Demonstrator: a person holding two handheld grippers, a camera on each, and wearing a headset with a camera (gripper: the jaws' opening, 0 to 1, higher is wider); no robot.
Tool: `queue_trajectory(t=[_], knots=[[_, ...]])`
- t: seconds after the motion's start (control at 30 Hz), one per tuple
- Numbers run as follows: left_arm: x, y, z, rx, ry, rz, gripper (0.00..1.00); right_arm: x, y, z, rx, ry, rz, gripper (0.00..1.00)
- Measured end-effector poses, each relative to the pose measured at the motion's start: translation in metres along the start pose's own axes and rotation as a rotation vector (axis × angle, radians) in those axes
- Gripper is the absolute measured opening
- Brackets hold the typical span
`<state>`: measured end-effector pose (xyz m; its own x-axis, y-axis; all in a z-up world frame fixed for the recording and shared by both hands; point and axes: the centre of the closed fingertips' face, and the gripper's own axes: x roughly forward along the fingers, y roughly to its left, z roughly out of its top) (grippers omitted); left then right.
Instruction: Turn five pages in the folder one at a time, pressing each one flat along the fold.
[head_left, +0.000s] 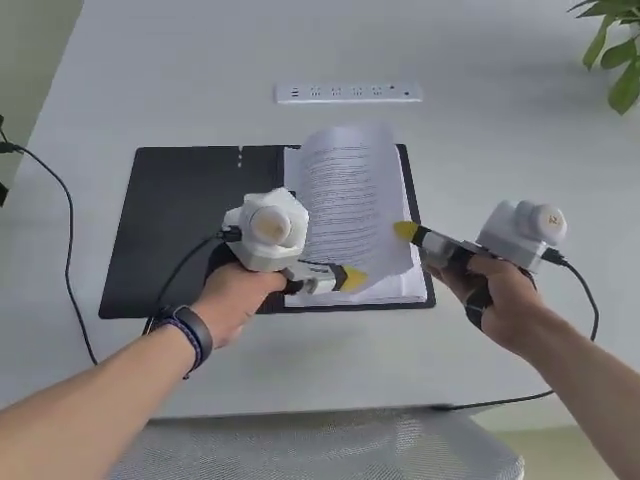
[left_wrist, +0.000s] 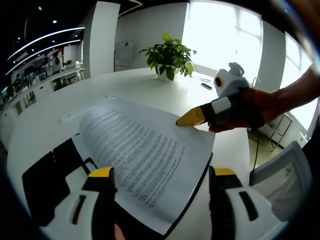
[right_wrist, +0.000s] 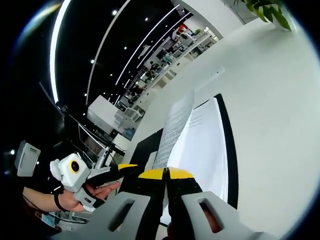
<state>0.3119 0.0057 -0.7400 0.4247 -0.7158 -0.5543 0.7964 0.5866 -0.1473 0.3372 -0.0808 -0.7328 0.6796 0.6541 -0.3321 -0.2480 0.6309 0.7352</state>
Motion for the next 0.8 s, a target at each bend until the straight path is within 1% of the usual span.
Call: queue_trajectory(t=[0.07, 0.17, 0.37, 0.53, 0.63, 0.73, 0.77, 0.8], knots=[[-0.008, 0.006, -0.001, -0.003, -0.005, 0.009, 0.77, 0.002, 0.012, 0.000, -0.008, -0.008, 0.012, 0.00], [-0.020, 0.015, -0.003, -0.009, -0.014, 0.024, 0.77, 0.006, 0.034, 0.003, -0.021, -0.030, 0.049, 0.00], [-0.046, 0.033, -0.010, -0.028, -0.029, 0.066, 0.78, 0.017, 0.068, 0.005, -0.056, -0.036, 0.098, 0.00], [-0.069, 0.046, -0.018, -0.040, -0.041, 0.096, 0.78, 0.029, 0.095, 0.006, -0.093, -0.024, 0.140, 0.00], [-0.085, 0.054, -0.022, -0.046, -0.050, 0.116, 0.78, 0.036, 0.111, 0.008, -0.114, -0.020, 0.170, 0.00], [-0.099, 0.059, -0.024, -0.049, -0.062, 0.131, 0.78, 0.046, 0.129, 0.005, -0.145, -0.001, 0.206, 0.00], [-0.100, 0.059, -0.024, -0.049, -0.063, 0.132, 0.78, 0.049, 0.133, 0.003, -0.157, 0.009, 0.214, 0.00], [-0.106, 0.062, -0.026, -0.044, -0.063, 0.139, 0.79, 0.052, 0.136, 0.002, -0.166, 0.017, 0.220, 0.00]])
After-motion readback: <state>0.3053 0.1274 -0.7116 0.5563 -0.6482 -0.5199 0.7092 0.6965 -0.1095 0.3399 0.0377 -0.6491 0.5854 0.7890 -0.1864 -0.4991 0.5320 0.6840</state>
